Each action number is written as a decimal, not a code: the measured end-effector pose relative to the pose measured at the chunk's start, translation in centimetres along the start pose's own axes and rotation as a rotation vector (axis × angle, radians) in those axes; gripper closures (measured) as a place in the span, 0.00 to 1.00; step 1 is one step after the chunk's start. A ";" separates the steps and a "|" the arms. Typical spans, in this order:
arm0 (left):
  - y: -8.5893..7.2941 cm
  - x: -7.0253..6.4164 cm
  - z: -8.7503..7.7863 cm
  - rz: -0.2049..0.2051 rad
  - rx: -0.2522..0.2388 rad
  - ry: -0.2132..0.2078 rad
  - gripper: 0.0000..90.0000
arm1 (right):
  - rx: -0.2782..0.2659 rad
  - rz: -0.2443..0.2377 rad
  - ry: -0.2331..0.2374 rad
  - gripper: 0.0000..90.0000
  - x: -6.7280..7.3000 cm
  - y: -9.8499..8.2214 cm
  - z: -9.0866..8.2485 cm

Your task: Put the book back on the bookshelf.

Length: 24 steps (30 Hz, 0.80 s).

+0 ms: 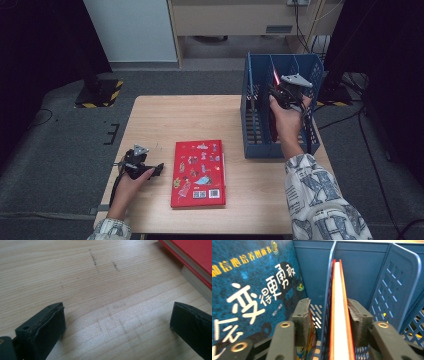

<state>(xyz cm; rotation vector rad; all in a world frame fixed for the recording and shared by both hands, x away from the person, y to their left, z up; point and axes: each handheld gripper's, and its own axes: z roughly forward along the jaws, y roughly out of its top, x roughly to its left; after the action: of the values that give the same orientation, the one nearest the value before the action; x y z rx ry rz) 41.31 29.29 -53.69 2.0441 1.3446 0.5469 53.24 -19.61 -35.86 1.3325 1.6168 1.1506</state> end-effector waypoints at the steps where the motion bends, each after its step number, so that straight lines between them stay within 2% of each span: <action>1: 0.0 0.0 0.0 0.001 0.000 -0.001 0.00 | 0.004 0.006 0.008 0.56 0.0 0.0 -0.1; 7: 0.0 0.0 0.0 0.000 0.000 0.000 0.00 | 0.013 0.013 0.030 0.40 0.1 0.3 -0.7; 11: 0.0 0.0 0.0 0.001 0.000 0.000 0.00 | 0.010 -0.012 0.041 0.30 0.1 0.5 -1.4; 13: 0.0 0.0 0.0 0.000 0.000 0.000 0.00 | 0.001 -0.006 0.059 0.22 0.0 0.5 -1.7; 16: 0.0 0.0 0.0 0.000 0.000 0.000 0.00 | -0.005 0.000 0.080 0.15 -0.1 0.3 -2.4; 24: 0.0 0.0 0.0 0.000 -0.001 0.000 0.00 | 0.006 0.005 0.131 0.09 -0.8 -0.7 -4.2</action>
<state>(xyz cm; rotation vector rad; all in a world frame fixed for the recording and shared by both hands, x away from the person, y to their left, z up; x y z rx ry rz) 41.32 29.26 -53.70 2.0428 1.3443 0.5479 49.30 -21.18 -35.16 1.2885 1.7115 1.2606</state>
